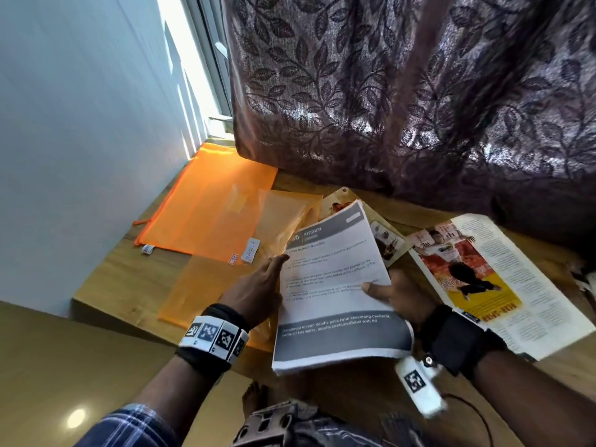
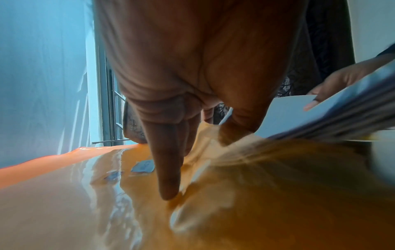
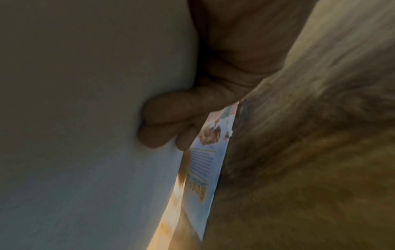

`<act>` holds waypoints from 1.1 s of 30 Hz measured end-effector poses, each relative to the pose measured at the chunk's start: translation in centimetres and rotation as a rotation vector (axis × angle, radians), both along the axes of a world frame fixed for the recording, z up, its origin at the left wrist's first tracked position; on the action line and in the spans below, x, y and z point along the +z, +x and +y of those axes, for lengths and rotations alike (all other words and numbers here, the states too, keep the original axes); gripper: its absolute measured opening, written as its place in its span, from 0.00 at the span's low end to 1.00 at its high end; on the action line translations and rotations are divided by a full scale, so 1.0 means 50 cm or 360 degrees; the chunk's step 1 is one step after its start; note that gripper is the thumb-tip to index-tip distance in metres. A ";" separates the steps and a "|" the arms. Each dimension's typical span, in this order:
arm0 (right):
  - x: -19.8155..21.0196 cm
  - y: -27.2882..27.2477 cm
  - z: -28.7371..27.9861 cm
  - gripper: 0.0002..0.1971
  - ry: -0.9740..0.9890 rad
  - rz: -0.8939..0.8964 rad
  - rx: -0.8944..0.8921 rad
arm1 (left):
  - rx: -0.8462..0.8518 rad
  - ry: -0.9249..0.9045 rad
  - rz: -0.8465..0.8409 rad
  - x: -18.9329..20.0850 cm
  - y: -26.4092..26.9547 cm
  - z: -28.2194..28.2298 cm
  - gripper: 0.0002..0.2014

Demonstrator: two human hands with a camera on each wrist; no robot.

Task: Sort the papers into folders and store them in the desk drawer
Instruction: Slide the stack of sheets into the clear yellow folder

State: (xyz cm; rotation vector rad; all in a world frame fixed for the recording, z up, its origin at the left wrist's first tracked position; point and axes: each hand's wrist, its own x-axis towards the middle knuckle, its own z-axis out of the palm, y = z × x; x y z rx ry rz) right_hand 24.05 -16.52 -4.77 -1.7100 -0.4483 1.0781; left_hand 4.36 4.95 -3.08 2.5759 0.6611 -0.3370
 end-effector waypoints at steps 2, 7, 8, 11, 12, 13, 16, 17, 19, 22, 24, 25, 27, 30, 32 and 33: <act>-0.002 0.022 0.019 0.10 -0.0020 -0.0117 0.0003 | -0.0039 0.0008 0.0069 0.003 -0.002 0.003 0.39; -0.024 0.060 0.055 0.10 -0.0112 -0.0449 -0.0138 | -0.0166 -0.0152 0.0259 0.029 -0.011 0.017 0.50; -0.028 0.057 0.061 0.10 -0.0119 -0.0471 -0.0135 | -0.0179 -0.0179 0.0277 0.036 -0.012 0.021 0.51; -0.039 0.040 0.071 0.11 -0.0129 -0.0512 -0.0149 | -0.0206 -0.0203 0.0328 0.050 -0.015 0.034 0.54; -0.044 0.035 0.074 0.11 -0.0132 -0.0521 -0.0164 | -0.0215 -0.0209 0.0346 0.052 -0.017 0.037 0.55; -0.048 0.033 0.076 0.11 -0.0138 -0.0503 -0.0200 | -0.0220 -0.0222 0.0356 0.051 -0.018 0.037 0.56; -0.061 0.028 0.073 0.09 -0.0127 -0.0339 -0.0337 | -0.0234 -0.0242 0.0356 0.041 -0.024 0.029 0.58; -0.066 0.023 0.071 0.08 -0.0106 -0.0285 -0.0364 | -0.0245 -0.0244 0.0354 0.034 -0.025 0.025 0.58; -0.077 0.014 0.068 0.07 -0.0078 -0.0303 -0.0349 | -0.0246 -0.0279 0.0351 0.023 -0.026 0.019 0.58; -0.091 -0.002 0.066 0.06 -0.0080 -0.0382 -0.0315 | -0.0248 -0.0361 0.0347 0.024 -0.024 0.018 0.55; -0.097 -0.006 0.066 0.06 -0.0091 -0.0427 -0.0308 | -0.0246 -0.0421 0.0365 0.034 -0.022 0.022 0.53; -0.096 -0.008 0.066 0.07 -0.0106 -0.0454 -0.0299 | -0.0241 -0.0440 0.0379 0.037 -0.022 0.025 0.52; -0.094 -0.012 0.069 0.08 -0.0117 -0.0460 -0.0325 | -0.0238 -0.0459 0.0398 0.040 -0.023 0.030 0.50; -0.096 -0.030 0.078 0.10 -0.0130 -0.0426 -0.0421 | -0.0269 -0.0407 0.0392 0.040 -0.019 0.018 0.46; -0.099 -0.048 0.088 0.13 -0.0153 -0.0414 -0.0450 | -0.0293 -0.0228 0.0408 0.035 -0.012 -0.009 0.45; -0.098 -0.060 0.094 0.14 -0.0133 -0.0398 -0.0452 | -0.0286 -0.0082 0.0417 0.030 -0.007 -0.026 0.45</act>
